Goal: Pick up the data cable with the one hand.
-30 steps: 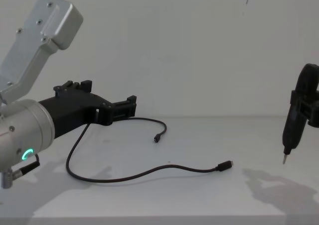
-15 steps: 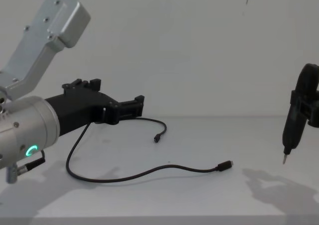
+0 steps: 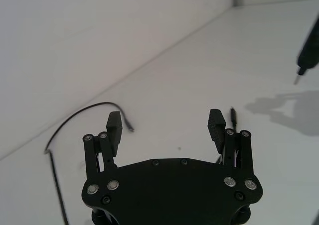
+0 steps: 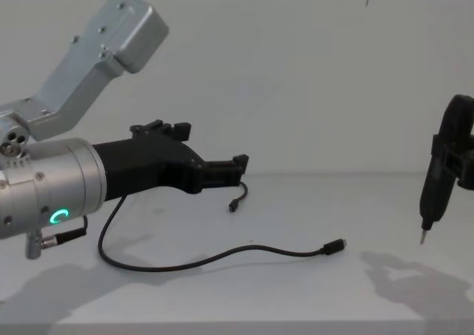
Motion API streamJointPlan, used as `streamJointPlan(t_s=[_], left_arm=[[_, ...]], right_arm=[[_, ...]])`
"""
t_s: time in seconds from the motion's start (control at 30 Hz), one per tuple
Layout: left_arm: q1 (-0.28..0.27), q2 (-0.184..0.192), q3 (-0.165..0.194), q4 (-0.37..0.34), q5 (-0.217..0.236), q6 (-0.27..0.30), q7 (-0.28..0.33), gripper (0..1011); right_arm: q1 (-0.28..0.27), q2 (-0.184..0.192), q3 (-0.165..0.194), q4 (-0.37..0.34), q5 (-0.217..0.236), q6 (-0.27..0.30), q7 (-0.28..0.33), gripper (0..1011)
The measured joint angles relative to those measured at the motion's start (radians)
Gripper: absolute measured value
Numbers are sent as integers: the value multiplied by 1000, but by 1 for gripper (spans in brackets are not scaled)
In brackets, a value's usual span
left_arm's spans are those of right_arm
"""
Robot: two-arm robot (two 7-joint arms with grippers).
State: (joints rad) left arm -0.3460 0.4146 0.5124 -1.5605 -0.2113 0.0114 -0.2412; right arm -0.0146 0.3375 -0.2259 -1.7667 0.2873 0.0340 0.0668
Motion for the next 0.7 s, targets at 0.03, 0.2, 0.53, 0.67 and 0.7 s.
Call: streamJointPlan(t_s=[0.03, 0.2, 0.53, 0.67, 0.7], left_arm=[[-12, 4, 5, 9, -2, 0, -21, 1001], [-41, 13, 12, 38, -17, 7, -89, 1001], [-81, 21, 4, 102, -50, 19, -173, 1001], [-94, 20, 1, 126, -60, 20, -200, 1001], [-96, 20, 0, 131, -62, 20, -206, 1001]], right_arm=[[0, 0, 0, 0, 0, 0, 0, 269], [0, 0, 0, 0, 0, 0, 0, 269], [0, 0, 0, 0, 0, 0, 0, 269], [0, 0, 0, 0, 0, 0, 0, 269], [0, 0, 0, 0, 0, 0, 0, 269]])
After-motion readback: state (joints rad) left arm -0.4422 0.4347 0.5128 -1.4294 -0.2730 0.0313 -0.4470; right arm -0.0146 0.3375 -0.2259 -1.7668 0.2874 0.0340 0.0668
